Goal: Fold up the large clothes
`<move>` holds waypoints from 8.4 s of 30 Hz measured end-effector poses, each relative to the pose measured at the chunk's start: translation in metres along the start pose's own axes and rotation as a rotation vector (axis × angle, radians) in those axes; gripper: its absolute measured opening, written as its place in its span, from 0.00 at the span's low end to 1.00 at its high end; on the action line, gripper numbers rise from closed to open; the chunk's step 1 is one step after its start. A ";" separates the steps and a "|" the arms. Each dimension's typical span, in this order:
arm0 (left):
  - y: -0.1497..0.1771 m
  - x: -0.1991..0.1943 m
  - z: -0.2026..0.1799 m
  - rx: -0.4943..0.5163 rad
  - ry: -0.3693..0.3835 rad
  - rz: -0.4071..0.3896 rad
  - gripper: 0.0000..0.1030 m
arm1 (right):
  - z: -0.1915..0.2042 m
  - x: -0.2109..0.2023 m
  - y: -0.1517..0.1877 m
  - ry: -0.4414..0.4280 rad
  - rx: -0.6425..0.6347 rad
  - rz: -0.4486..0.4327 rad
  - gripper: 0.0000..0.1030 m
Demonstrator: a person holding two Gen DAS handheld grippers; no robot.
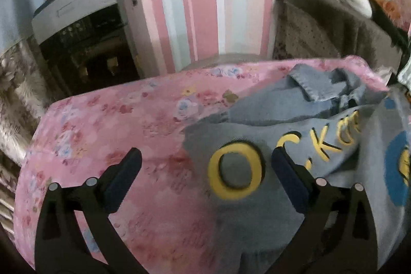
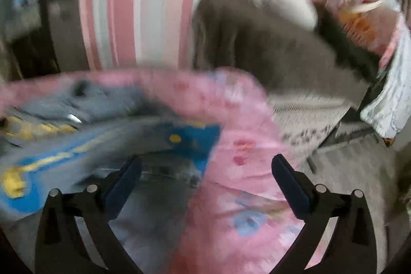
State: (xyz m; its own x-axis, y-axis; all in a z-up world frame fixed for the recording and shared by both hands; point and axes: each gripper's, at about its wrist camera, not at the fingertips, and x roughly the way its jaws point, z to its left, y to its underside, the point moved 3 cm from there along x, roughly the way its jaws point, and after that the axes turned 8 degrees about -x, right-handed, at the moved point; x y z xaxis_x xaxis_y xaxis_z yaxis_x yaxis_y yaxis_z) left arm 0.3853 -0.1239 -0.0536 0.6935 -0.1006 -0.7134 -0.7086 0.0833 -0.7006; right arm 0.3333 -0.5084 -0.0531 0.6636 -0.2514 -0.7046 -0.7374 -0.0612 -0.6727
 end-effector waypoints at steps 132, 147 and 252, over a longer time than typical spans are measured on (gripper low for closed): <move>0.026 -0.124 0.125 -0.330 0.046 -0.300 0.97 | 0.086 -0.112 0.023 -0.072 0.090 -0.193 0.88; 0.068 -0.146 0.124 -0.351 0.176 -0.307 0.97 | 0.028 -0.133 0.133 0.013 0.255 -0.020 0.87; -0.042 -0.032 0.077 -0.232 -0.026 -0.128 0.97 | 0.100 -0.044 -0.017 -0.182 -0.008 -0.150 0.82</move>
State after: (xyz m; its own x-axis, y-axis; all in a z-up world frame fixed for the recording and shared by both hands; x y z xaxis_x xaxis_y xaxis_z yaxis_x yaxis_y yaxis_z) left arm 0.4031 -0.0476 -0.0023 0.7802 -0.0698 -0.6216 -0.6239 -0.1577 -0.7654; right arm 0.3290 -0.3997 -0.0337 0.7772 -0.0607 -0.6263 -0.6291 -0.0926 -0.7718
